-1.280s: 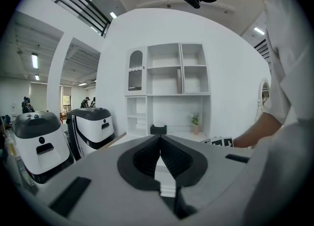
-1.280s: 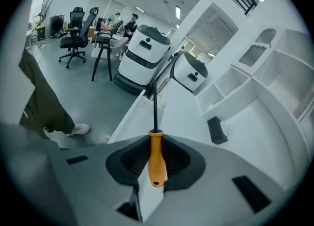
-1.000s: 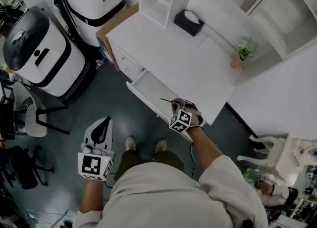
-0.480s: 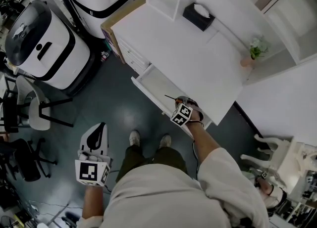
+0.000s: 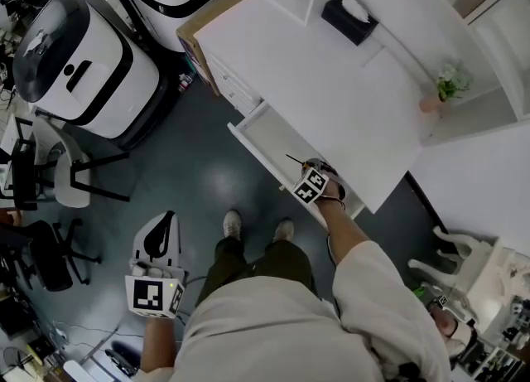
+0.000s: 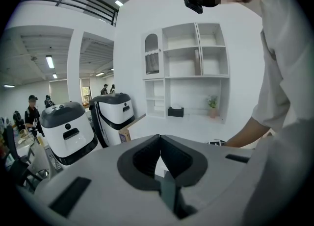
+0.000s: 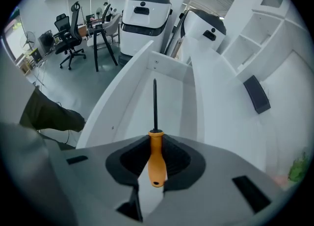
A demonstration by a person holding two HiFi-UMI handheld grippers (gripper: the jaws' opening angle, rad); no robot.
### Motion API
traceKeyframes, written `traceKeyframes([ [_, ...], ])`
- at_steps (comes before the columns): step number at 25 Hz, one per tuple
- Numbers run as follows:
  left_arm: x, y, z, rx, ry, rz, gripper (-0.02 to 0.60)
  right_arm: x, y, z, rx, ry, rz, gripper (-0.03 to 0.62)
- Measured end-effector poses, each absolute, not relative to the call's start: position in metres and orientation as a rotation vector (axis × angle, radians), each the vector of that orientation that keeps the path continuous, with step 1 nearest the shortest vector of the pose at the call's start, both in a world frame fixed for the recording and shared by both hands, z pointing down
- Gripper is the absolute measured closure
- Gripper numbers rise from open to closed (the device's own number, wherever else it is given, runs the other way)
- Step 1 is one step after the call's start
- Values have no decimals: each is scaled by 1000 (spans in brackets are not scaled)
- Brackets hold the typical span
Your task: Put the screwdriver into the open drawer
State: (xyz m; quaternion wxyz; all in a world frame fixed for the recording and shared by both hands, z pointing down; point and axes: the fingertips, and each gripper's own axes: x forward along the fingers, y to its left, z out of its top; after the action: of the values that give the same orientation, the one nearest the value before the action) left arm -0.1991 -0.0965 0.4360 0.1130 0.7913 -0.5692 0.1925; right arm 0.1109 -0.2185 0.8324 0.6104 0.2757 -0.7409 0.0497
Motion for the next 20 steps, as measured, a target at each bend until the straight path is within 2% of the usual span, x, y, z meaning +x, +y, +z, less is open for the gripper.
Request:
traceKeyframes([
  [20,-211,-96,462,2211,-1689,653,577,112,-225,902,620,-1628,334,519],
])
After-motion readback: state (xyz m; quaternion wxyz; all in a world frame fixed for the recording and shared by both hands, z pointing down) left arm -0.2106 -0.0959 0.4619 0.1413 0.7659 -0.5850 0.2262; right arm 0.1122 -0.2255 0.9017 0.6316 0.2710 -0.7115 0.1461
